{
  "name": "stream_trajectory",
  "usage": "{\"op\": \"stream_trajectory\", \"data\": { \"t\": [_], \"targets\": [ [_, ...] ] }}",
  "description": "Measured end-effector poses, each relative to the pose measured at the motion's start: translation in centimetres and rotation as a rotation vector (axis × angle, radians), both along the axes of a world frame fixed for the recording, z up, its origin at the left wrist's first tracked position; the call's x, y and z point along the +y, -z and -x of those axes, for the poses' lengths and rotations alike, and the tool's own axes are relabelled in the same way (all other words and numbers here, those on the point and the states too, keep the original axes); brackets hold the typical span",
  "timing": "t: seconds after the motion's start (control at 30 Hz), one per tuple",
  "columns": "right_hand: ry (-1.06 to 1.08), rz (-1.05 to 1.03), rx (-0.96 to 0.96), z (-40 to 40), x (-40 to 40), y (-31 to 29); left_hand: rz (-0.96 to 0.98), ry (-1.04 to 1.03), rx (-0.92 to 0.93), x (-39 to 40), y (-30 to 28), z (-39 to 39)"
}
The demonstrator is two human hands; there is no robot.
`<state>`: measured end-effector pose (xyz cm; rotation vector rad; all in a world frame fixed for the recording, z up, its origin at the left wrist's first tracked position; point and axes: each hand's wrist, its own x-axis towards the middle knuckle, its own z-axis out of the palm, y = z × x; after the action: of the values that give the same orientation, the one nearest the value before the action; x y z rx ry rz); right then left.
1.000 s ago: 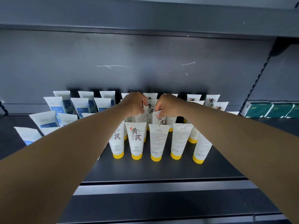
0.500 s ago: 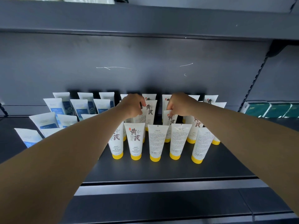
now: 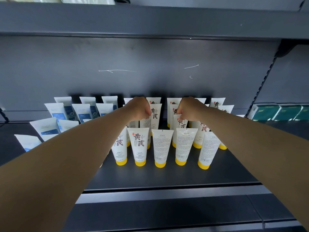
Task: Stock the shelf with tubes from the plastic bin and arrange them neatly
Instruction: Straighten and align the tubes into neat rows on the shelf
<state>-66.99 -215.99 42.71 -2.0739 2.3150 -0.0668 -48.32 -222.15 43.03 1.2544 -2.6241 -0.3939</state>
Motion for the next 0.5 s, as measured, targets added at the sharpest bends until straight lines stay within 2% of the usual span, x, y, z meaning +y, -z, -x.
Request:
{"op": "stream_trajectory", "data": {
  "t": [0.27, 0.5],
  "targets": [
    [-0.015, -0.018, 0.033, 0.00, -0.10, -0.03, -0.132, -0.023, -0.033, -0.25, -0.52, -0.11],
    [0.013, 0.005, 0.020, 0.10, -0.32, 0.38, -0.131, 0.038, -0.093, -0.20, -0.53, -0.37]
  ]
}}
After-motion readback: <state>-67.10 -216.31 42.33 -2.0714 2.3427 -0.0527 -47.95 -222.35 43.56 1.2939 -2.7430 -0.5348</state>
